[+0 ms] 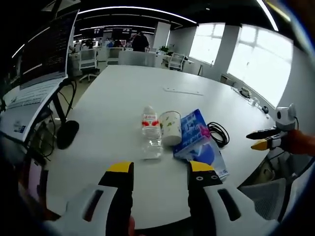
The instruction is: Arrange the tabletop items into an orderly group along one side of the table until the central work area is clear of visible clutter.
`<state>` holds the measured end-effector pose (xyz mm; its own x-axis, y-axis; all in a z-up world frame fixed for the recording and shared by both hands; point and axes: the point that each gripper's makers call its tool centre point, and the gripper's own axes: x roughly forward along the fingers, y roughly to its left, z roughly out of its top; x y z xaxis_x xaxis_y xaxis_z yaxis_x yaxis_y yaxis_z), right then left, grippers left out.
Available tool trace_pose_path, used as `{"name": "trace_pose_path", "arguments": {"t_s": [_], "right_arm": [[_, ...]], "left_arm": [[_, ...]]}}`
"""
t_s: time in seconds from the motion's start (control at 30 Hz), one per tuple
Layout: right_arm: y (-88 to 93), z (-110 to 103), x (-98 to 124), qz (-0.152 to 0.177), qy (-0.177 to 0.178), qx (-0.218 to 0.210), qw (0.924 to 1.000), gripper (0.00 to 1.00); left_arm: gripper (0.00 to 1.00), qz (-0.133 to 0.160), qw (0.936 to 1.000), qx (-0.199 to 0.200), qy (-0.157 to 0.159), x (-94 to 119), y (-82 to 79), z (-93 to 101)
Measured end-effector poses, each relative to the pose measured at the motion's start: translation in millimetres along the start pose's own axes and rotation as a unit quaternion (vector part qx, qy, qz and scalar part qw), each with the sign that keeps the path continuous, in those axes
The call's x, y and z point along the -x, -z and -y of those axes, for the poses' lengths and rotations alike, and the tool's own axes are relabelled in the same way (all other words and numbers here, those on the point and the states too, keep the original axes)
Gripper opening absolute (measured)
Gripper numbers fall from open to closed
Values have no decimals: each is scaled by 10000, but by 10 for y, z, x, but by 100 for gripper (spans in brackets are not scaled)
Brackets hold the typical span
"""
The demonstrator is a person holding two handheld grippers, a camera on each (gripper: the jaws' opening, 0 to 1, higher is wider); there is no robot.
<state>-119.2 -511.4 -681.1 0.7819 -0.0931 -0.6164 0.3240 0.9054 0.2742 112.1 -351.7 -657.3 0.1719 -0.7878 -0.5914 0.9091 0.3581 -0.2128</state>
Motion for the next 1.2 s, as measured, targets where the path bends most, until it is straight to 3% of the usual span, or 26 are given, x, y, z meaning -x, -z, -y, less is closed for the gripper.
{"name": "trace_pose_path", "arguments": {"t_s": [0.57,0.73,0.87,1.2], "right_arm": [[25,-55,0,-39,-31,7,10000,53],[8,-61,-7,-45,-50,20,10000,53],[-3,-53,-13,-43,-53,15,10000,52],[10,-13,-9,-49,-26,-26,10000,52]], "left_arm": [[42,-53,10000,-1,41,-8,21,34],[41,-100,9999,39,38,-49,28,18],[41,-283,9993,-238,-6,-97,33,7],[39,-332,9994,-96,-25,-236,-58,-46]]}}
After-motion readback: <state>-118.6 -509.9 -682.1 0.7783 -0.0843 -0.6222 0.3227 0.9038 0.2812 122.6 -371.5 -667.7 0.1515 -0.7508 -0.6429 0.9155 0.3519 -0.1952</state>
